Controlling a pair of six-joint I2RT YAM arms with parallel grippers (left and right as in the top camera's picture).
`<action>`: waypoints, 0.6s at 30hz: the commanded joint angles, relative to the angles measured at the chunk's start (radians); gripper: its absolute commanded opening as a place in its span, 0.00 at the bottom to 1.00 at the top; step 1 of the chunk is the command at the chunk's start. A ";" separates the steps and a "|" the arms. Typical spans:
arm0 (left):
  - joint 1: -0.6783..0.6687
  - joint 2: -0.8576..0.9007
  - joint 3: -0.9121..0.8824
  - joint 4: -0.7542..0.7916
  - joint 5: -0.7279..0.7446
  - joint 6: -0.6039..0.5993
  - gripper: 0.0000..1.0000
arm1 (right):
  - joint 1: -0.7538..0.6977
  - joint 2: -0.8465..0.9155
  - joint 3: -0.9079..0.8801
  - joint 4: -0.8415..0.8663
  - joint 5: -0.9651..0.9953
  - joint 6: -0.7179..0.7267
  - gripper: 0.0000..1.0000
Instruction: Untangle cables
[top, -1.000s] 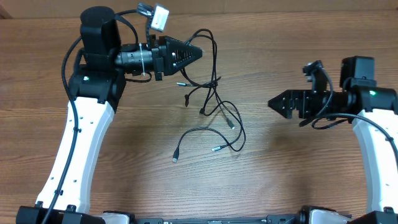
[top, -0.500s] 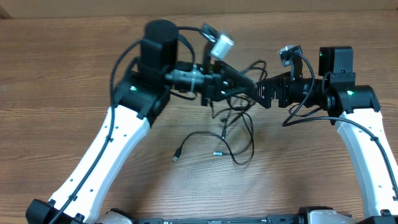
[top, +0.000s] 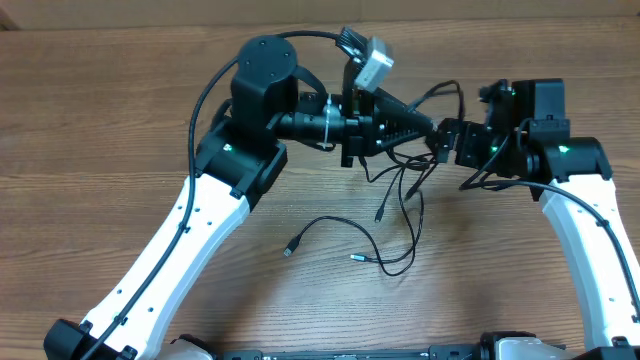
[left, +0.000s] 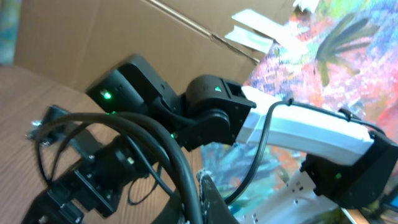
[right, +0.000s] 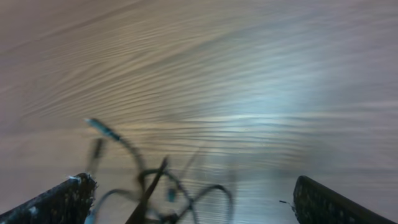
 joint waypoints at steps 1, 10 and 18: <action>0.066 -0.072 0.014 0.058 0.053 -0.078 0.04 | -0.056 0.003 0.007 -0.019 0.184 0.050 1.00; 0.303 -0.214 0.014 0.131 0.105 -0.128 0.04 | -0.228 0.003 0.007 -0.053 0.185 0.046 1.00; 0.390 -0.224 0.014 0.077 0.105 -0.130 0.04 | -0.234 0.003 0.007 -0.059 0.179 0.042 1.00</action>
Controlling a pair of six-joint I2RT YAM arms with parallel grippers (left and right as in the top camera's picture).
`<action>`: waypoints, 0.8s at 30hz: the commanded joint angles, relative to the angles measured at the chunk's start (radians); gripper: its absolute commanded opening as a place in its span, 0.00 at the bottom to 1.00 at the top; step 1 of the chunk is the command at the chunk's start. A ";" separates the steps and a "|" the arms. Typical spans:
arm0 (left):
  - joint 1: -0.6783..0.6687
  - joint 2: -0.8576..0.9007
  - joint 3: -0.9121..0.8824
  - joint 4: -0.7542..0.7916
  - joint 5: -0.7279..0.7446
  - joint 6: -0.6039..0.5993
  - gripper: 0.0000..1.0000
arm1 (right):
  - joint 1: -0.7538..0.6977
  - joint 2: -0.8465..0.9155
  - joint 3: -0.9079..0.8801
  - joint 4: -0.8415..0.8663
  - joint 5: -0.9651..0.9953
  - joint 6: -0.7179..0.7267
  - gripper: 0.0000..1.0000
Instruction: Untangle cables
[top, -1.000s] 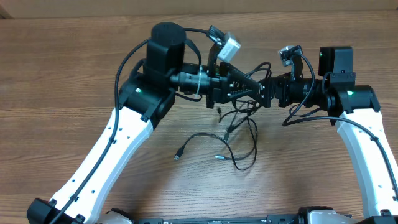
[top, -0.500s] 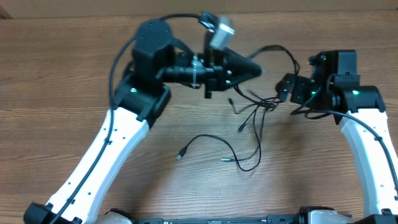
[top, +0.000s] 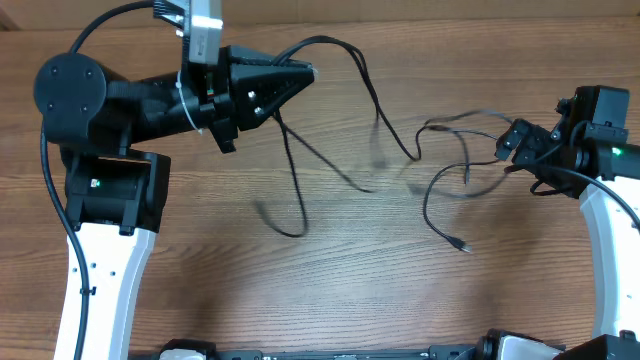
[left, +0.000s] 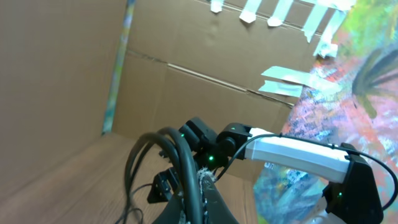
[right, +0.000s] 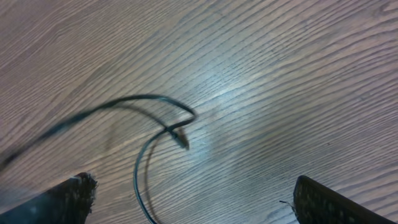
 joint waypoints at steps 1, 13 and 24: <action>0.008 0.003 0.013 -0.042 0.011 0.002 0.04 | 0.003 0.003 0.007 0.002 0.009 0.003 1.00; 0.009 0.006 0.013 -0.084 -0.015 0.040 0.04 | 0.003 0.003 0.007 -0.002 -0.009 -0.006 1.00; 0.008 0.018 0.013 -0.481 -0.254 0.299 0.08 | 0.003 0.003 0.007 0.003 -0.105 -0.085 1.00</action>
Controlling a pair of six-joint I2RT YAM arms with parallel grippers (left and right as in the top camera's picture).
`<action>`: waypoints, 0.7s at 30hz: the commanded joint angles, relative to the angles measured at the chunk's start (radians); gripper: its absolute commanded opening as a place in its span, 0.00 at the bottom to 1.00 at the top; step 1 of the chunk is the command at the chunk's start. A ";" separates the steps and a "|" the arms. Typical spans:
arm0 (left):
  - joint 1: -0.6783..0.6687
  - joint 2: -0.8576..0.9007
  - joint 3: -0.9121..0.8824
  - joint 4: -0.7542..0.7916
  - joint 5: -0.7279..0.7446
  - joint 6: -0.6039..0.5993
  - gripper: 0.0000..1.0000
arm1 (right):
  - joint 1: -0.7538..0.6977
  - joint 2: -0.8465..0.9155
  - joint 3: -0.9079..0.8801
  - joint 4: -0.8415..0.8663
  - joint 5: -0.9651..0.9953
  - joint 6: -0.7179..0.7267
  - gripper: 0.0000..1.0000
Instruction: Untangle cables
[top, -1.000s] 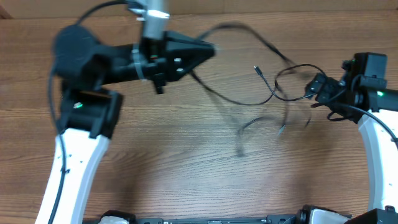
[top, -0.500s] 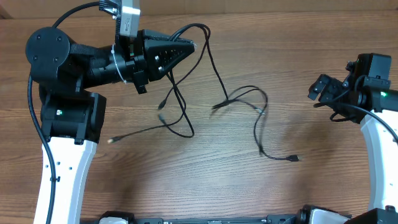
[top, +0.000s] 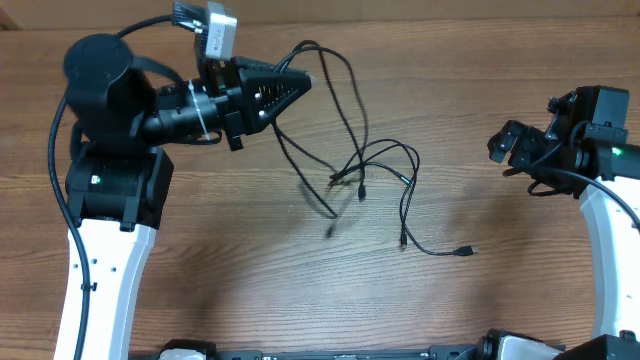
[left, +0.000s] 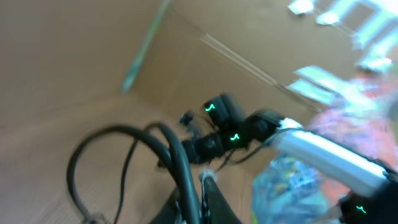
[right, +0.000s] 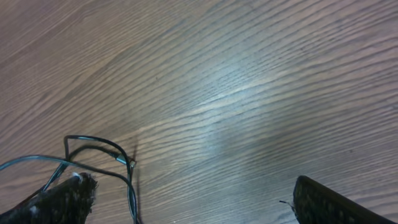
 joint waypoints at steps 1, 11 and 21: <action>0.005 0.013 0.008 -0.161 -0.224 0.167 0.13 | 0.003 0.003 0.007 0.007 -0.013 -0.012 1.00; 0.004 0.081 0.008 -0.527 -0.560 0.230 0.83 | 0.003 0.003 0.007 0.010 -0.058 -0.013 1.00; 0.004 0.132 0.008 -0.648 -0.739 0.230 1.00 | 0.029 0.003 0.007 0.010 -0.279 -0.132 1.00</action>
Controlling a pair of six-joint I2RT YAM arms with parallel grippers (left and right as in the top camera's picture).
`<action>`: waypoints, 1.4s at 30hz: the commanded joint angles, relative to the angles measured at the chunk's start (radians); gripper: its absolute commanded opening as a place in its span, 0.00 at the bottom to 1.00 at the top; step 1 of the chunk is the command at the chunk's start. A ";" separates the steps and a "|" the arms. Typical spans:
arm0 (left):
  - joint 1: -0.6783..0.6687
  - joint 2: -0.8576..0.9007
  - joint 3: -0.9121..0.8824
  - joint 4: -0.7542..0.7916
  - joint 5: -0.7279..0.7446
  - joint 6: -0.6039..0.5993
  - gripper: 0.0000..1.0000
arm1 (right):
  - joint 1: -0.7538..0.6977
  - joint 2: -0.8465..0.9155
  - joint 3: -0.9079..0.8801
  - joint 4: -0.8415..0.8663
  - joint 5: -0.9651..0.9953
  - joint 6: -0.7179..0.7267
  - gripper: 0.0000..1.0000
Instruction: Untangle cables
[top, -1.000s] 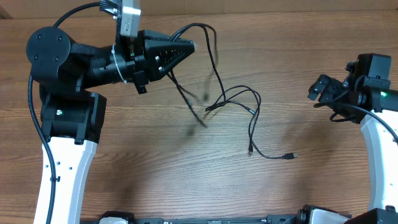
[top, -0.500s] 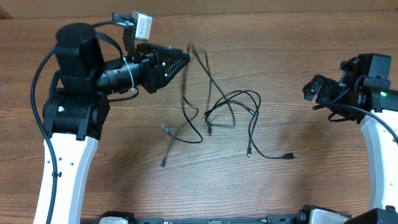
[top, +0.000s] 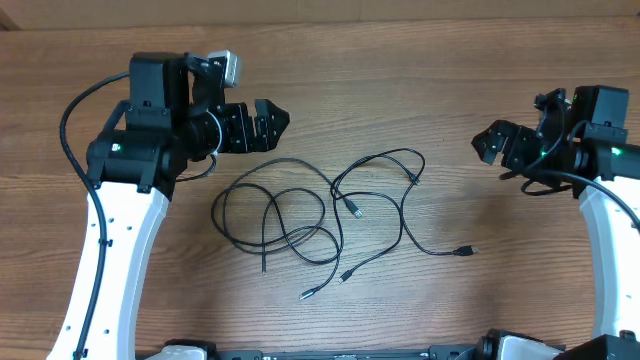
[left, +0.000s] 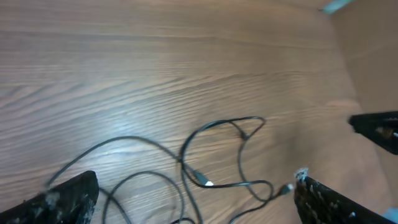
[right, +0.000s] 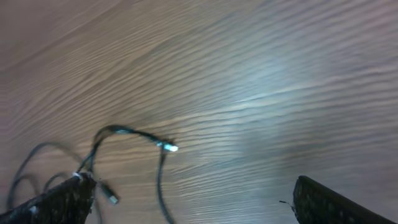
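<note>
Thin black cables lie loose on the wooden table (top: 400, 60). One group forms overlapping loops (top: 270, 215) at centre left. Another cable (top: 402, 195) runs from a loop at centre to a plug (top: 465, 250) at the right. My left gripper (top: 272, 120) hovers open above the loops' far side, holding nothing; its wrist view shows the cables (left: 214, 130) between its wide-spread fingers (left: 62, 200). My right gripper (top: 492, 148) is open at the right, apart from the cables; in its view a cable end (right: 168, 147) lies ahead.
Only bare wood surrounds the cables. A cardboard wall edge (left: 348, 5) shows at the far side in the left wrist view.
My left gripper was shut on a black cable, holding it lifted with the rest dangling. Now it is open and tilted down, and all the cables lie on the table. The right gripper hardly moved.
First both grippers were close together at mid-table, the left shut on the tangled bundle. Then the arms stood far apart, cables strung out between them. Later the cables hung from the left gripper alone. Now they lie spread on the table, both grippers open.
</note>
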 joint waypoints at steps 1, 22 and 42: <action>0.004 0.025 0.008 -0.018 -0.098 0.015 1.00 | 0.052 0.003 0.007 0.002 -0.113 -0.056 1.00; 0.004 0.049 0.008 -0.039 -0.126 0.015 1.00 | 0.468 0.182 0.006 -0.027 -0.119 -0.120 1.00; 0.004 0.049 0.007 -0.039 -0.126 0.015 1.00 | 0.624 0.310 -0.027 0.070 -0.093 -0.168 0.89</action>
